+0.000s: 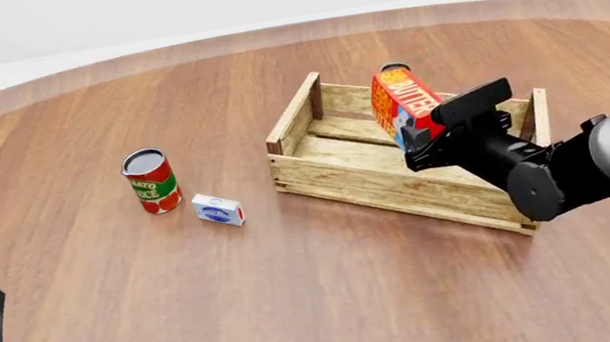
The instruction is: Pick up the butter and put it in the tray.
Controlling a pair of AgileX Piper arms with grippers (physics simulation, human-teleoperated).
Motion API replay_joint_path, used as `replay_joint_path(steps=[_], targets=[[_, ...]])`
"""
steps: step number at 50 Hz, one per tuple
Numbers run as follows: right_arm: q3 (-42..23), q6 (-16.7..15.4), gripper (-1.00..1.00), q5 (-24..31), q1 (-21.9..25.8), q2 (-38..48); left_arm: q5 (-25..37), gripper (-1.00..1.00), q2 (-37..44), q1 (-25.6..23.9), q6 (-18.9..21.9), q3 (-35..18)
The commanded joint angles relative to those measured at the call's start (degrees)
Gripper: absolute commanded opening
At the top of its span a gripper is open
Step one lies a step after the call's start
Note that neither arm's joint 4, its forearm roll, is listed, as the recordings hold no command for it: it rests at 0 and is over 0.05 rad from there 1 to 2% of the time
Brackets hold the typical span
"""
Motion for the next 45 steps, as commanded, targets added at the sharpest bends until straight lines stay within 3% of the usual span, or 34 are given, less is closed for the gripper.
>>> replay_joint_path(steps=[1,31,32,45], targets=[[-1.1,1.3,-1.0,-0.9,0.0,0.6,0.0,1.0,0.0,0.0,0.0,0.0],[-2.0,0.5,-1.0,-1.0,0.2,2.9,0.0,1.0,0.0,0.0,0.0,0.0],[-2.1,0.3,1.0,-0.9,0.1,2.9,0.0,1.0,0.0,0.0,0.0,0.0],[-3.3,0.4,1.0,0.4,-0.1,3.9,0.0,1.0,0.0,0.0,0.0,0.0]])
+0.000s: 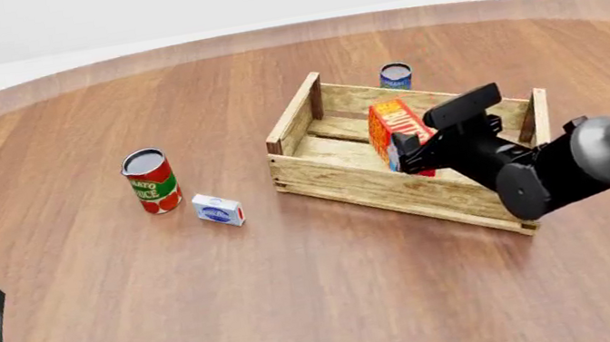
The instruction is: Pick up the butter and put it in the tray.
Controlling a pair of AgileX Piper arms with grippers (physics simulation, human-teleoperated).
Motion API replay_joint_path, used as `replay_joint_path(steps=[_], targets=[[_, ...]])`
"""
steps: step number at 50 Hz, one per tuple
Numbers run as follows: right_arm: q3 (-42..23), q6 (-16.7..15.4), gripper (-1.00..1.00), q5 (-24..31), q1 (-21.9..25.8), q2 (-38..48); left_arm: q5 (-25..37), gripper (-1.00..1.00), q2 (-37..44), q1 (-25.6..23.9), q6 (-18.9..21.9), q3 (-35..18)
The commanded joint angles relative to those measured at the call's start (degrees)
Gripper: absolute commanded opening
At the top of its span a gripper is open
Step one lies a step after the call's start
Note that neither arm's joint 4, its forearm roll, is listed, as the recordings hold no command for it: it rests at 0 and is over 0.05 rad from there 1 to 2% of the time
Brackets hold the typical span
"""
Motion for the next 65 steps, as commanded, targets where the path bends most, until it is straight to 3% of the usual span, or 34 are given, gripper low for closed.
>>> replay_joint_path(steps=[1,20,65], targets=[[-0.9,-0.5,1.0,0.4,-0.2,0.5,0.0,1.0,0.0,0.0,0.0,0.0],[-0.2,-0.5,1.0,1.1,-0.6,-1.8,0.0,1.0,0.0,0.0,0.0,0.0],[5.4,-0.3,1.0,5.7,-1.2,-16.9,0.0,1.0,0.0,0.0,0.0,0.0]])
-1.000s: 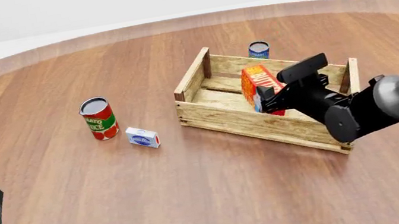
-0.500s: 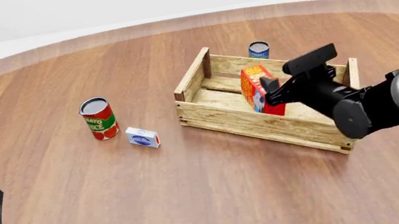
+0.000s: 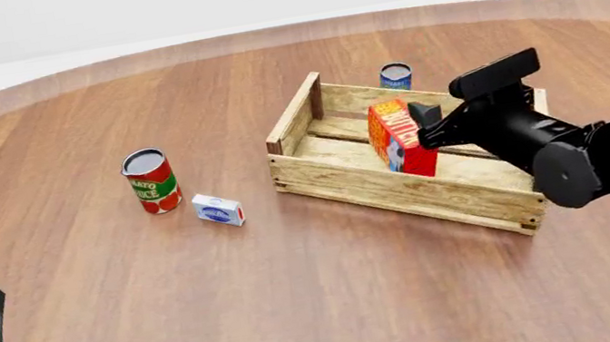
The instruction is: Pick up the butter and put it in the tray.
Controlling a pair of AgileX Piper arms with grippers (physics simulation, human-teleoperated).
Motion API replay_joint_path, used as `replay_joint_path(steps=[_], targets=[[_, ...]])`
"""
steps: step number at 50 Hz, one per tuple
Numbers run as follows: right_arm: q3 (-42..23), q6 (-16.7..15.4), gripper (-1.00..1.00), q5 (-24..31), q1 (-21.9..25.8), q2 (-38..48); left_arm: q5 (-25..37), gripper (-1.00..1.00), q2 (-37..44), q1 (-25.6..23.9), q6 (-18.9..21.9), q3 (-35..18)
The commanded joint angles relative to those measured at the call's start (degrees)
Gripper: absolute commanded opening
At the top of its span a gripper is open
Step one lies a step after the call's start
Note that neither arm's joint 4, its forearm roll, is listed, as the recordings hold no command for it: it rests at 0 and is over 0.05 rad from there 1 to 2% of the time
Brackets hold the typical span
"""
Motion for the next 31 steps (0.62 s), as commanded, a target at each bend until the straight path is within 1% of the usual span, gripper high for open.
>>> replay_joint_path(steps=[1,15,31], targets=[[1.8,0.3,1.0,1.1,-0.3,-4.2,0.0,1.0,0.0,0.0,0.0,0.0],[4.3,1.4,1.0,1.9,-0.3,-9.3,0.0,1.0,0.0,0.0,0.0,0.0],[8.3,2.5,1.0,3.8,-0.7,-17.2,0.0,1.0,0.0,0.0,0.0,0.0]])
